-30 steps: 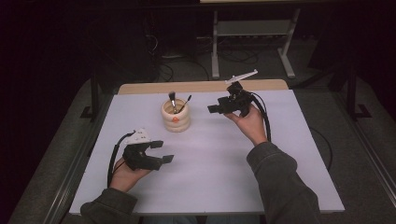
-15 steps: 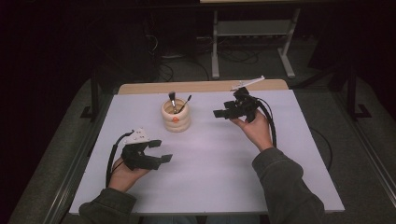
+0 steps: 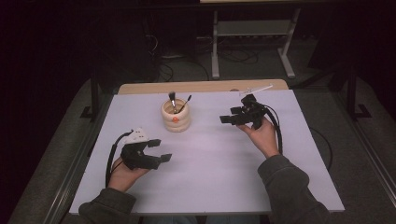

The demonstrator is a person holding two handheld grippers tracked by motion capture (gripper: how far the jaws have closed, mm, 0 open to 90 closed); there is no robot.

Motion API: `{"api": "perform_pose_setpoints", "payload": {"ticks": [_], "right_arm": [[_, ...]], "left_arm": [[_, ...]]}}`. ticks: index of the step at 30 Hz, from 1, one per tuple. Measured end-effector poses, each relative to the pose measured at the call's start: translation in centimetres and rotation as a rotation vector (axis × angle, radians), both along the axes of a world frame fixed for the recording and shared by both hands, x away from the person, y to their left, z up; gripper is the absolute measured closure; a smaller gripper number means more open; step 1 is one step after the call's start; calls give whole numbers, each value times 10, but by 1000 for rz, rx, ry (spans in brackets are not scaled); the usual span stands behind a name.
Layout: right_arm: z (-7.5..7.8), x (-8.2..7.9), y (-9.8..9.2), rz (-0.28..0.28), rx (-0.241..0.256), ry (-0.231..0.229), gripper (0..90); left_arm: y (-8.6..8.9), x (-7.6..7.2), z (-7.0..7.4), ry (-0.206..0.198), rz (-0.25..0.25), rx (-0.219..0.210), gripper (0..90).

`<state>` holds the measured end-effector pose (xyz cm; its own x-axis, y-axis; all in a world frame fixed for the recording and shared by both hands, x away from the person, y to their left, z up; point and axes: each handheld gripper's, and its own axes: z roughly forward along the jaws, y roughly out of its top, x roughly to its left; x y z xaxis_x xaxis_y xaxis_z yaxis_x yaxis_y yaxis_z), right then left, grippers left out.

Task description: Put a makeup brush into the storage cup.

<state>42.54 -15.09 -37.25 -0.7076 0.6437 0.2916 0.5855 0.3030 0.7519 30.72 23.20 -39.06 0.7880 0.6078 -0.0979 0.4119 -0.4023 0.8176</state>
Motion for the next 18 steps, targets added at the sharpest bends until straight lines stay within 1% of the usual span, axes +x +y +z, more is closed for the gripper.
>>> {"api": "perform_pose_setpoints", "payload": {"ticks": [1, 6, 8, 10, 12, 16, 18], "right_arm": [[-1, -1, -1, -1, 3, -6, 268], [-4, -5, -4, 0, 2, -3, 269], [-5, -6, -5, 1, 5, -4, 268], [-7, -7, -7, 2, -4, -1, 265], [-9, -9, -8, 3, 2, 2, 266], [-13, -13, -10, 3, -5, 3, 262], [-15, -15, -12, 6, -12, 5, 258]], "left_arm": [[0, 0, 0, -1, 0, 1, 257], [1, 0, 0, 0, 7, -4, 255], [1, 0, 0, 1, 5, -2, 255], [1, 1, 0, 0, 3, 5, 255], [2, 1, 0, -5, 1, 7, 255], [2, 0, 0, 9, 10, -3, 254], [2, 0, 0, 7, 10, -1, 254]]}}
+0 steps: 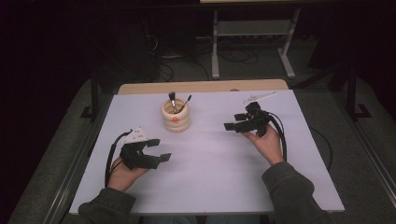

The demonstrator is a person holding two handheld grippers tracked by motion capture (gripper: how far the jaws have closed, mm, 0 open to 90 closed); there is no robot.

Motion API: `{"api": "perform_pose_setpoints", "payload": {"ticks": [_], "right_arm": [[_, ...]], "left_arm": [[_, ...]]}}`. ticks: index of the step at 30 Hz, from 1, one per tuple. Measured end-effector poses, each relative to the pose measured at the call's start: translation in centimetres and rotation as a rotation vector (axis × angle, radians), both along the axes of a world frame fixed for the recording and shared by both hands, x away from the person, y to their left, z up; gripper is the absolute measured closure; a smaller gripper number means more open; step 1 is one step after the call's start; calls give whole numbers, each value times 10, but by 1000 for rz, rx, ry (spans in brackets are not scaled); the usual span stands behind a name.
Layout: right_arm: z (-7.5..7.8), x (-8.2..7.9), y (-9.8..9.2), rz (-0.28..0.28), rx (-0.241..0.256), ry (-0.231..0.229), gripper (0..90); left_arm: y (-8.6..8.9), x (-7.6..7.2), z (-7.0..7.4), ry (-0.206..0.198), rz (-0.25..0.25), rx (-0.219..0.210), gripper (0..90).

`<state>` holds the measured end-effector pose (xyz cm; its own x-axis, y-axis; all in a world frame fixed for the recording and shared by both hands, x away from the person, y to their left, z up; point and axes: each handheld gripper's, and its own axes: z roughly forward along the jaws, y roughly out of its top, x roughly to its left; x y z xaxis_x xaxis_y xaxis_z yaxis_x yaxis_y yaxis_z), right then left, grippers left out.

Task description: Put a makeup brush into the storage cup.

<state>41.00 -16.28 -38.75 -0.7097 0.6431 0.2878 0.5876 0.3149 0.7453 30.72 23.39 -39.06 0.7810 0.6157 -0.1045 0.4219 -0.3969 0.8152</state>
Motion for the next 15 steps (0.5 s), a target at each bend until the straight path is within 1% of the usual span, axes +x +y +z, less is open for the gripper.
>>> {"api": "perform_pose_setpoints", "payload": {"ticks": [2, 5, 8, 9, 14, 15], "right_arm": [[-2, -3, -1, -4, -2, 3, 255], [-4, -7, -4, 6, -11, -4, 256], [-5, -13, -6, 11, -6, -10, 256], [-5, -15, -7, 15, -9, -19, 256], [-6, -23, -12, 7, -6, -25, 256], [-7, -23, -13, 3, -14, -28, 256]], "left_arm": [[0, 0, 0, -1, 1, 1, 254], [1, 0, 0, -4, 0, 5, 254], [0, 0, 0, -2, 3, 5, 254], [0, 0, 0, -3, 3, 7, 253], [-1, -1, 0, -2, 9, 18, 246], [0, -1, 0, -6, 4, 24, 243]]}}
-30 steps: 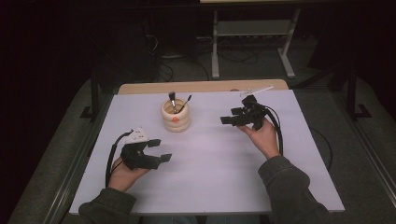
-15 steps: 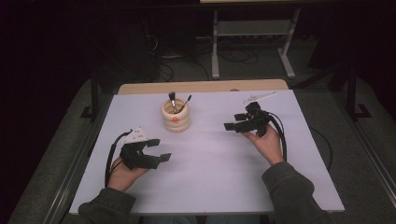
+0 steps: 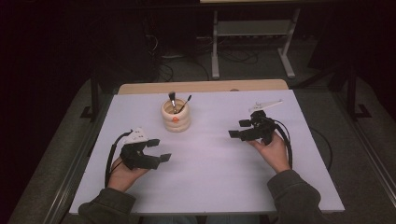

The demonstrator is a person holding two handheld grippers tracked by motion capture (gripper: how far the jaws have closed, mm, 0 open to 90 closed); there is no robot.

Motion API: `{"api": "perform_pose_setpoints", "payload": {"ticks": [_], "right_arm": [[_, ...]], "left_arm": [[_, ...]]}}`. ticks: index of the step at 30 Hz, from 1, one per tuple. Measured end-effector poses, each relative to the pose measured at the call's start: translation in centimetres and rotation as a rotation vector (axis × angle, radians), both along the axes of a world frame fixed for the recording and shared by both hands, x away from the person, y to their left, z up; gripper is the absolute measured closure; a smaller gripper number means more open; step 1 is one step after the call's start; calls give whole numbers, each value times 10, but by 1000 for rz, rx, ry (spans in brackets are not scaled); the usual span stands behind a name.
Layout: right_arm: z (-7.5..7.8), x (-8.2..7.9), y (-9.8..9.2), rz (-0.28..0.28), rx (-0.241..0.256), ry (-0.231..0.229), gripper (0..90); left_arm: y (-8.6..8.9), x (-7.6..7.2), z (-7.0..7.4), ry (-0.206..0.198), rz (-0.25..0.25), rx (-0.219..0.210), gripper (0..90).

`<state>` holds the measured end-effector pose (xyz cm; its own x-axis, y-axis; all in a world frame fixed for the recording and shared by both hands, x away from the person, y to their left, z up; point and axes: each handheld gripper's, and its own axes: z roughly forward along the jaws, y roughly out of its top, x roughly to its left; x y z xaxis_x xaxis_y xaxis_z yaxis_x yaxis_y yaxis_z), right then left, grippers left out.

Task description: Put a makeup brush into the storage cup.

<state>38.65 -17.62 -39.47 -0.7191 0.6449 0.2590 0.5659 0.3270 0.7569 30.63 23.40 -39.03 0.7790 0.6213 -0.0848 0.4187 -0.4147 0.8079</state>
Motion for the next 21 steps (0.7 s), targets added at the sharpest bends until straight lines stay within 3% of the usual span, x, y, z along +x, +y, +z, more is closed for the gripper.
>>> {"api": "perform_pose_setpoints", "payload": {"ticks": [3, 8, 10, 13, 21], "right_arm": [[1, -5, -4, -5, 8, -1, 256], [-4, -14, -10, -13, 2, -14, 226], [-6, -16, -11, -9, -22, -3, 200], [-9, -24, -14, -8, -27, -29, 199], [-15, -39, -23, -27, -23, -25, 182]], "left_arm": [[1, 0, 0, -10, 5, 0, 242], [2, 1, -2, 17, 9, -22, 217], [0, 0, -2, 12, 16, -26, 216], [-1, -1, -2, 7, 15, -13, 207], [-6, -3, -5, 14, 18, -1, 193]]}}
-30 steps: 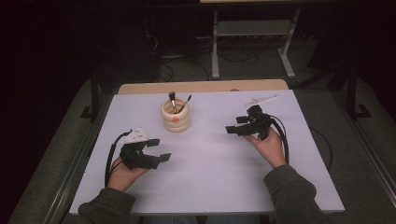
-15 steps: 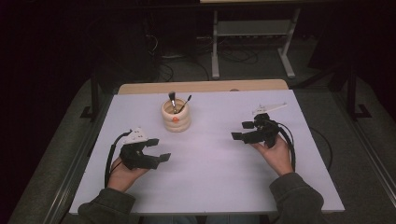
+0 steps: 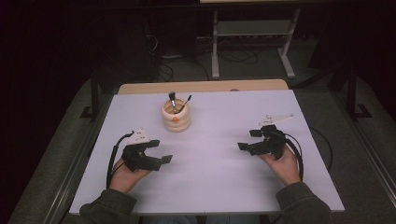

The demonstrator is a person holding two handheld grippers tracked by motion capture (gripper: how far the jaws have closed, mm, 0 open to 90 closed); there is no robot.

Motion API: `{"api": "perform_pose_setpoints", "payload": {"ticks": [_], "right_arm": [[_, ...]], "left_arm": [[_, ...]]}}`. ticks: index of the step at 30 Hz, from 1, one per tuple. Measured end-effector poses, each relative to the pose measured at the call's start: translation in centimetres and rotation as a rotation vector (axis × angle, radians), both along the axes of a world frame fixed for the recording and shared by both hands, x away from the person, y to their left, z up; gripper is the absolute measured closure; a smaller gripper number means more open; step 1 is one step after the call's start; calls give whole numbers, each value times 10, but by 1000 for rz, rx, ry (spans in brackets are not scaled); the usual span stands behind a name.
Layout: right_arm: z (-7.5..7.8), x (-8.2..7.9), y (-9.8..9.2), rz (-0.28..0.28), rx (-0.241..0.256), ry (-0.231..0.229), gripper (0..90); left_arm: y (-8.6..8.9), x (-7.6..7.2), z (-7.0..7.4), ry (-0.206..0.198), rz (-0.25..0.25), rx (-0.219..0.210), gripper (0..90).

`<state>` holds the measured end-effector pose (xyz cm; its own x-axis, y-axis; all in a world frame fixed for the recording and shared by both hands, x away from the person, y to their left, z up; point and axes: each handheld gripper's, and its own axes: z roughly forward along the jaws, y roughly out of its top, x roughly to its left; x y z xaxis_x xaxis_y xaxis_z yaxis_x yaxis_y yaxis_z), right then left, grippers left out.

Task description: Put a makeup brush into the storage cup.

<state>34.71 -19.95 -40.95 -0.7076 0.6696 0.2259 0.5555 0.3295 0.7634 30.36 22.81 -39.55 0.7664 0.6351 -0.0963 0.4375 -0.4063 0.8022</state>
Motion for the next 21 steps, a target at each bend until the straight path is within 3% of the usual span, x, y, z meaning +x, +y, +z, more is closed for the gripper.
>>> {"api": "perform_pose_setpoints", "payload": {"ticks": [5, 21], "right_arm": [[-3, -8, -6, -5, 0, 3, 181], [-10, -31, -30, -29, 12, -10, 183]], "left_arm": [[-1, -2, -3, 1, -9, 30, 196], [2, -14, -15, 23, -11, 42, 180]]}}
